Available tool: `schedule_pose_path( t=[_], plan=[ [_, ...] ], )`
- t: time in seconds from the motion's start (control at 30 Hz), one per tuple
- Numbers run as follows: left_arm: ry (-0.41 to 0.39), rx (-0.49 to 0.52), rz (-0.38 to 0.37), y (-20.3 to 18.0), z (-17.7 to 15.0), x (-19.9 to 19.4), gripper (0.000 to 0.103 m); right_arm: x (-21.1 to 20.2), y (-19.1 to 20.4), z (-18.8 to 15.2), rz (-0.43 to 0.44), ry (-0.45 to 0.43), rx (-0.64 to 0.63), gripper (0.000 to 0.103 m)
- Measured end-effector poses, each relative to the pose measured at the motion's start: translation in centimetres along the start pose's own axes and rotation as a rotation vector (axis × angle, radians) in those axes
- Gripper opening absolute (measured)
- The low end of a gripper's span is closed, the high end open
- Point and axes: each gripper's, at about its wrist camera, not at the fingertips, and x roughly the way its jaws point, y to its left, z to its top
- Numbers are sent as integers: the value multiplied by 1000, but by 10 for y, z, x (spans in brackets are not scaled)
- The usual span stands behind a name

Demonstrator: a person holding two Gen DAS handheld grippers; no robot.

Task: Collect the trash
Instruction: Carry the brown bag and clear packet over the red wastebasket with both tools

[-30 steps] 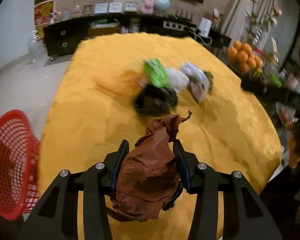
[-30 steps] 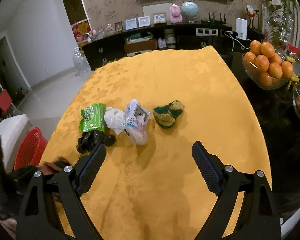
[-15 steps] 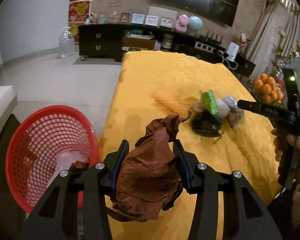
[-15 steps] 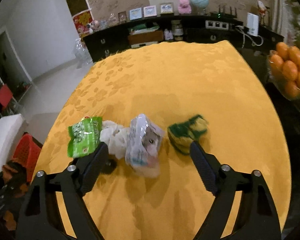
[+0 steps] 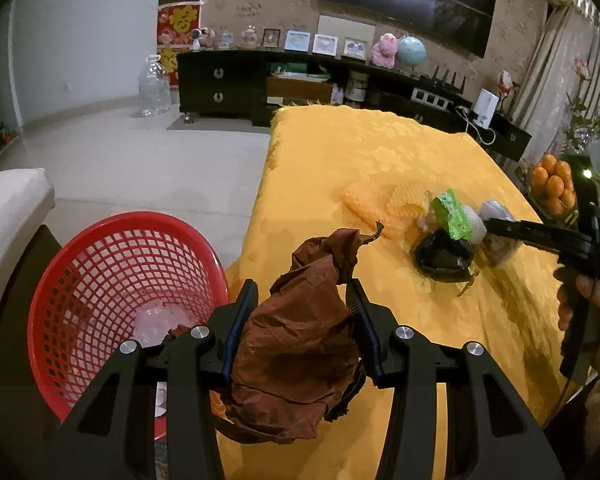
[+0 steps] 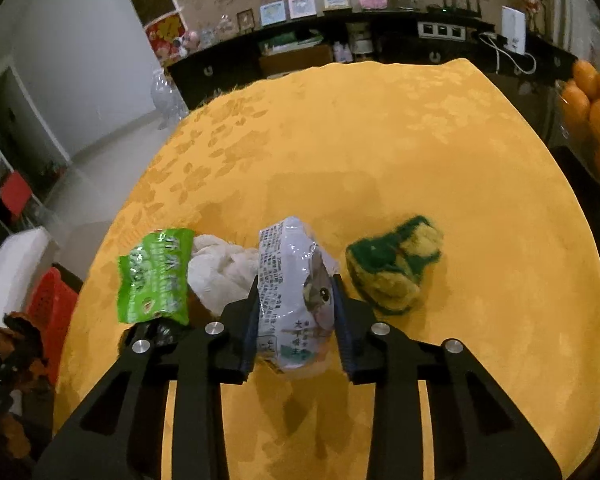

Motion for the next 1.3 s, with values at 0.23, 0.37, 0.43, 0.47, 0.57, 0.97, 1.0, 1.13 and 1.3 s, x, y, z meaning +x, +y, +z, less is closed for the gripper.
schedule_pose_path(
  t=[0.23,0.37,0.43,0.47,0.57,0.97,1.0,1.13,1.3],
  plan=[
    [-24,-24,16,7,2,-10,44,-32,0,-8,-23,-64,-16,31],
    [-58,-39,62,18,5,-22,44,-44,14,-10,-49,-104,-69,31],
    [-80,-44,92,24,6,-31,44,-50,23,-11,-61,-125,-102,31],
    [-93,-51,111,28,7,-36,44,-54,29,-11,-60,-135,-117,31],
    [-122,-77,160,45,12,-50,44,-60,44,-11,-34,-144,-142,31],
    [-166,-188,351,110,9,-88,44,-64,145,-9,96,-139,-275,31],
    [-166,-196,351,114,8,-89,44,-63,153,-8,104,-139,-286,31],
    [-149,-221,358,126,2,-88,44,-59,192,-8,156,-128,-333,31],
    [-114,-255,360,139,-4,-81,44,-47,242,-12,225,-101,-393,31]
  ],
)
